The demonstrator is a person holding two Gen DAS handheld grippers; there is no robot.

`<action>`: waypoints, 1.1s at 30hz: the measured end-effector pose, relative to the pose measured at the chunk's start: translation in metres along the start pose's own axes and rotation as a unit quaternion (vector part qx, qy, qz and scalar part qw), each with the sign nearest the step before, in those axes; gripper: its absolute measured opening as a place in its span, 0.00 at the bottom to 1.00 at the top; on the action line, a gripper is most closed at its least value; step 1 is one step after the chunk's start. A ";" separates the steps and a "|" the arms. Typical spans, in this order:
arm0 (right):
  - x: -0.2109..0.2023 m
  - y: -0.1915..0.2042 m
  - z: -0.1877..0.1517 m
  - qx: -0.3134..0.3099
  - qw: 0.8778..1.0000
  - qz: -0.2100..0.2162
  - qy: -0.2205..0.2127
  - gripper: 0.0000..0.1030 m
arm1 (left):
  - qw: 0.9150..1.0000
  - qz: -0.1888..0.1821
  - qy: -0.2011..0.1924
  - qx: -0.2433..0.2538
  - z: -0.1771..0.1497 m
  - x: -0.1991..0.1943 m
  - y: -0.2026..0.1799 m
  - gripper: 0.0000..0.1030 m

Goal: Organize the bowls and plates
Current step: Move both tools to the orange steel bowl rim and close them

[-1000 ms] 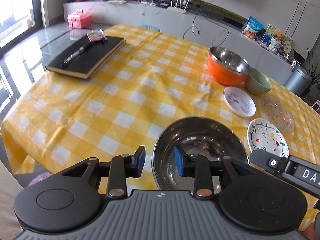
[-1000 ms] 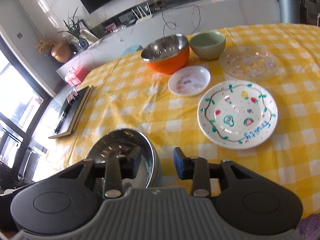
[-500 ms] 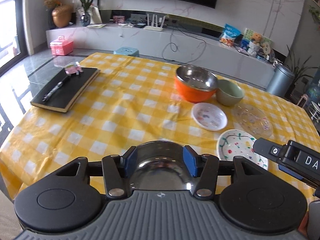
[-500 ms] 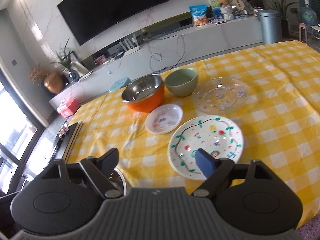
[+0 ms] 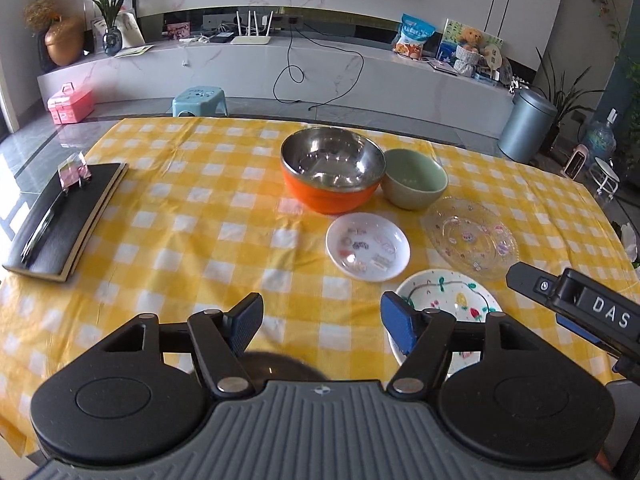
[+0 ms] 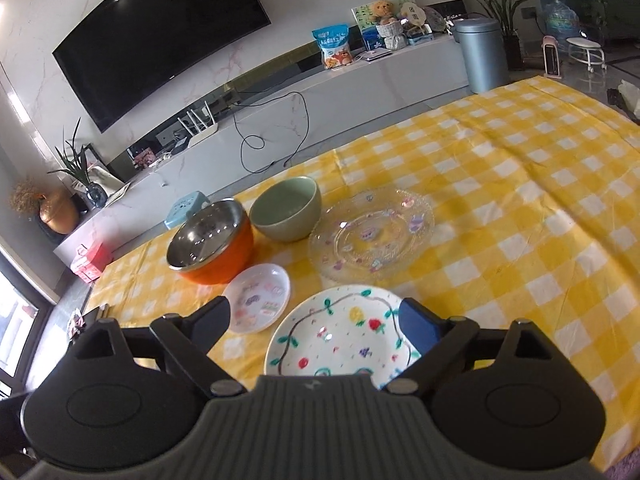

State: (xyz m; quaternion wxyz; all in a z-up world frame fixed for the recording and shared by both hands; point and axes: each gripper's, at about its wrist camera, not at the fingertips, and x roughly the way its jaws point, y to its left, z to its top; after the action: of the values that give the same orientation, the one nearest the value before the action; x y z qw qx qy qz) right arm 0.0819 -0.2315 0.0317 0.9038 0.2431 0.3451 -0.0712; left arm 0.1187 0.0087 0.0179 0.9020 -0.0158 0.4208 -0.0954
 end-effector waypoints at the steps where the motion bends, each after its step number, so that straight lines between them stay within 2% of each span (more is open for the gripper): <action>1: 0.005 0.000 0.003 -0.005 1.000 0.004 0.002 0.87 | 1.000 0.001 0.001 0.000 0.005 0.003 0.001 0.77; 7: 0.040 0.000 0.030 0.010 1.000 0.016 0.019 0.86 | 1.000 -0.002 -0.002 0.008 0.040 0.025 0.007 0.75; 11: 0.065 0.011 0.047 0.008 1.000 0.021 0.019 0.84 | 0.999 -0.024 0.000 -0.022 0.068 0.044 0.018 0.73; 15: 0.092 0.026 0.056 0.011 0.999 0.025 0.038 0.76 | 0.999 -0.020 0.021 -0.039 0.088 0.075 0.027 0.73; 20: 0.127 0.042 0.067 0.022 0.997 0.030 0.062 0.62 | 0.998 -0.016 0.035 -0.049 0.104 0.106 0.042 0.68; 26: 0.164 0.059 0.075 0.036 0.996 0.018 0.083 0.54 | 0.996 -0.021 0.044 -0.077 0.118 0.137 0.056 0.67; 29: 0.177 0.063 0.072 0.037 0.995 0.011 0.096 0.50 | 0.995 -0.021 0.054 -0.080 0.122 0.154 0.055 0.64; 33: 0.188 0.063 0.070 0.041 0.994 0.007 0.098 0.49 | 0.994 -0.029 0.062 -0.085 0.126 0.168 0.054 0.59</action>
State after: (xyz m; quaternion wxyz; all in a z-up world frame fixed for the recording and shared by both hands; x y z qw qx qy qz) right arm 0.2828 -0.2035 -0.0225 0.8553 0.2880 0.4272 -0.0548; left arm 0.3286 0.0236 -0.0336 0.8665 -0.0981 0.4818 -0.0861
